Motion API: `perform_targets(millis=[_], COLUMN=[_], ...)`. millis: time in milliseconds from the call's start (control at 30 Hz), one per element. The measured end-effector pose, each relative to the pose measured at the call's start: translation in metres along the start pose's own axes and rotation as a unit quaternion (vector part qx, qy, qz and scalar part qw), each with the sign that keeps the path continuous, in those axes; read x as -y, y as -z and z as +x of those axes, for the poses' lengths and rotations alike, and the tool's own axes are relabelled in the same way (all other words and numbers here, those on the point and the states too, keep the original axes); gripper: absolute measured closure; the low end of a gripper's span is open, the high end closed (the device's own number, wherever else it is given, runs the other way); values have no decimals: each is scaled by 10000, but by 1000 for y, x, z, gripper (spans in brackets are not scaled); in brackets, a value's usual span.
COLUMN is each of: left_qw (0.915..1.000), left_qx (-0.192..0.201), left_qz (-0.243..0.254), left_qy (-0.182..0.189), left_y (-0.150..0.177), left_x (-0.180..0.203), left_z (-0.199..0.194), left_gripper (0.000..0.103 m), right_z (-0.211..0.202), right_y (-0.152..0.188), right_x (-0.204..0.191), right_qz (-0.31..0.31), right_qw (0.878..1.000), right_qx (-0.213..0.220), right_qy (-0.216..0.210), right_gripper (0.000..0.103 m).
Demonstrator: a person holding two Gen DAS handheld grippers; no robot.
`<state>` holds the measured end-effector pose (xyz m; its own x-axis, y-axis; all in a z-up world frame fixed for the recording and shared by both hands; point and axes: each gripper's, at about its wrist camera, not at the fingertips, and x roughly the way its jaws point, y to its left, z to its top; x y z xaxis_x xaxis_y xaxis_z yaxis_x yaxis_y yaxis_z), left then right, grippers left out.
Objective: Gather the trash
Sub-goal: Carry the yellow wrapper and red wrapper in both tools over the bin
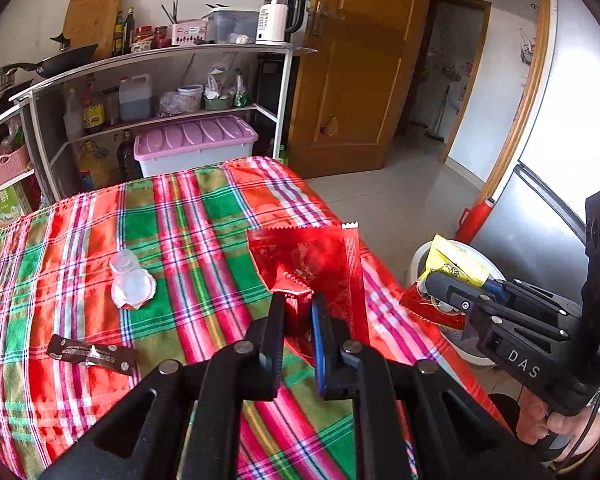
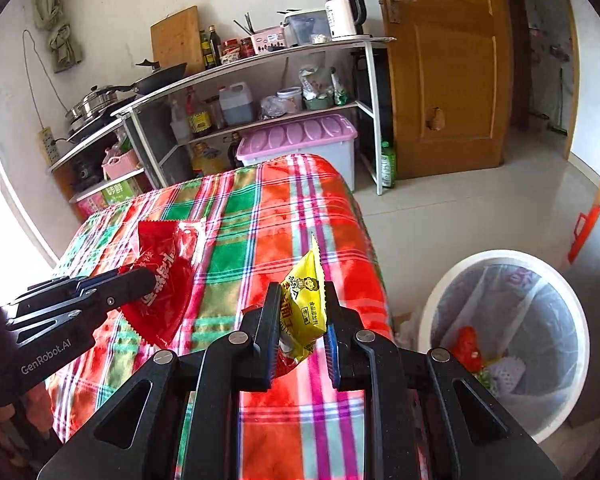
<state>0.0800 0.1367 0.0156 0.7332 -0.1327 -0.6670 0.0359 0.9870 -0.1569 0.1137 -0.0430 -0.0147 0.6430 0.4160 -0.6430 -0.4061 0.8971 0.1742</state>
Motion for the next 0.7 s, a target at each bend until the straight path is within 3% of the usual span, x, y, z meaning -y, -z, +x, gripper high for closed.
perform_targets(millis=[467, 700], left_qw=[9950, 9961], left_qx=[-178, -308], left_qz=[680, 619], left_qy=[713, 549], left_y=[-15, -8], left_x=[109, 107], left_z=[36, 42], left_gripper=[90, 90], right_z=[-51, -61], right_y=[18, 31], right_x=[114, 145], right_qz=[714, 985], right_qw=[9936, 9907], right_qx=[159, 170], right_qy=[860, 927], right_gripper=[84, 84])
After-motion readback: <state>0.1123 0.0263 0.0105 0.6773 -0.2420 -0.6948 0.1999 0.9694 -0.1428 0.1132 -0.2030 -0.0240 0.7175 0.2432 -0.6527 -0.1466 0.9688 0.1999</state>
